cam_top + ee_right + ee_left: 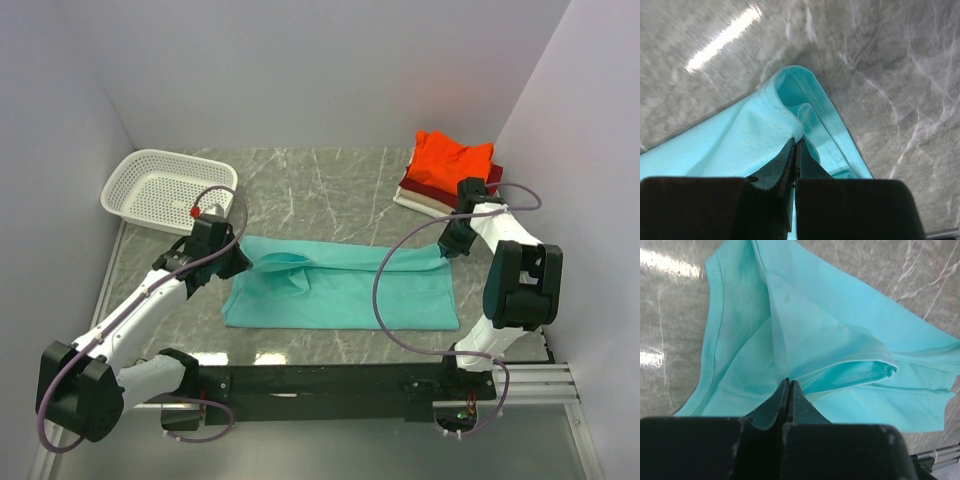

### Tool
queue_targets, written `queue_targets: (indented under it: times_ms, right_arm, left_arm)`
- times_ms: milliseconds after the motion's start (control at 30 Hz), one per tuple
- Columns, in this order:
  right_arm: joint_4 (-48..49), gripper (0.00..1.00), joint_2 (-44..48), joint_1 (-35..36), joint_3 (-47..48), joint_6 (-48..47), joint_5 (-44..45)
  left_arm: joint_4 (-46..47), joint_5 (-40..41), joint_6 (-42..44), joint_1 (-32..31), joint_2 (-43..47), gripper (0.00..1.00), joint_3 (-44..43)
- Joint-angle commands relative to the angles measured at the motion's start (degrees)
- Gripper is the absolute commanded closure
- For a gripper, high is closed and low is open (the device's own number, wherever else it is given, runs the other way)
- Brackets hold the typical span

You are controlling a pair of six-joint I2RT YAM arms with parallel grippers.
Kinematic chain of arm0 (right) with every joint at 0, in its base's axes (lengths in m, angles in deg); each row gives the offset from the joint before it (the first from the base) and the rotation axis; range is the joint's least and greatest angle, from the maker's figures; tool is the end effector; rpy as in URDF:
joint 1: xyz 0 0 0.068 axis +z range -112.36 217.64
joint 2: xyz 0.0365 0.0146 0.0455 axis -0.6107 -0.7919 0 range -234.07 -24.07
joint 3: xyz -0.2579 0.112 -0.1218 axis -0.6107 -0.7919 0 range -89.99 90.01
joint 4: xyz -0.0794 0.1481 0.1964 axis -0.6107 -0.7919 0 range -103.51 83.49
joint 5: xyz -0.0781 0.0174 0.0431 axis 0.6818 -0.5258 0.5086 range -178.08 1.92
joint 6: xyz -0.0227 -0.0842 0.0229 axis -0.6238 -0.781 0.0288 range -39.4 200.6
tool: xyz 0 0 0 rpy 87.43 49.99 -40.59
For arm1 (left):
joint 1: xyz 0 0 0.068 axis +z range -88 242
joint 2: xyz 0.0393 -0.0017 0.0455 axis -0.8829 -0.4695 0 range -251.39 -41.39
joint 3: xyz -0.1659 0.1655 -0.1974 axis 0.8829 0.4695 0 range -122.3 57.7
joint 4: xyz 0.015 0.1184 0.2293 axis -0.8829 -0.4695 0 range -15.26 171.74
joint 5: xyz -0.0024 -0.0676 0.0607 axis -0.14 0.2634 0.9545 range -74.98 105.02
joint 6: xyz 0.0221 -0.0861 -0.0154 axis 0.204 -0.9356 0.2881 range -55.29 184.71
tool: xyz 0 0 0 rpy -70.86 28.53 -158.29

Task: Fold and stack the t-shirts
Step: Fold the tshirt

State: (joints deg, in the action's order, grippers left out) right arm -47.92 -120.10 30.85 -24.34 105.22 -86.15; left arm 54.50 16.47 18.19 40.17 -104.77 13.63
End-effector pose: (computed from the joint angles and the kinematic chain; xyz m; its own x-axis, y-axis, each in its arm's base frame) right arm 0.3359 -0.0428 0.1931 -0.8039 0.5149 -0.2975 0.5098 0.8543 0.1010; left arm 0.2241 -0.0875 0.2449 -0.7217 -0.4924 -0.4865 -0.2444 0.8388 -0.4864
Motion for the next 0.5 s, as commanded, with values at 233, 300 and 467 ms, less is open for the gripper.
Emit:
queue_targets:
  times_ms: [233,300,467]
  right_arm:
    - [1.07,1.0,4.27,1.51,-3.86,1.48,4.56]
    - [0.72,1.0,4.71,1.51,-4.12,1.74,4.92]
    - [-0.69,0.74,5.32,1.78,-4.91,2.62,6.06]
  left_arm:
    - [-1.23,-0.48,-4.19,-2.43,4.66,1.0,4.87]
    - [-1.32,-0.84,-5.06,-2.96,4.66,1.0,5.4]
    - [-3.16,-0.93,-6.39,-3.93,4.93,1.0,6.28]
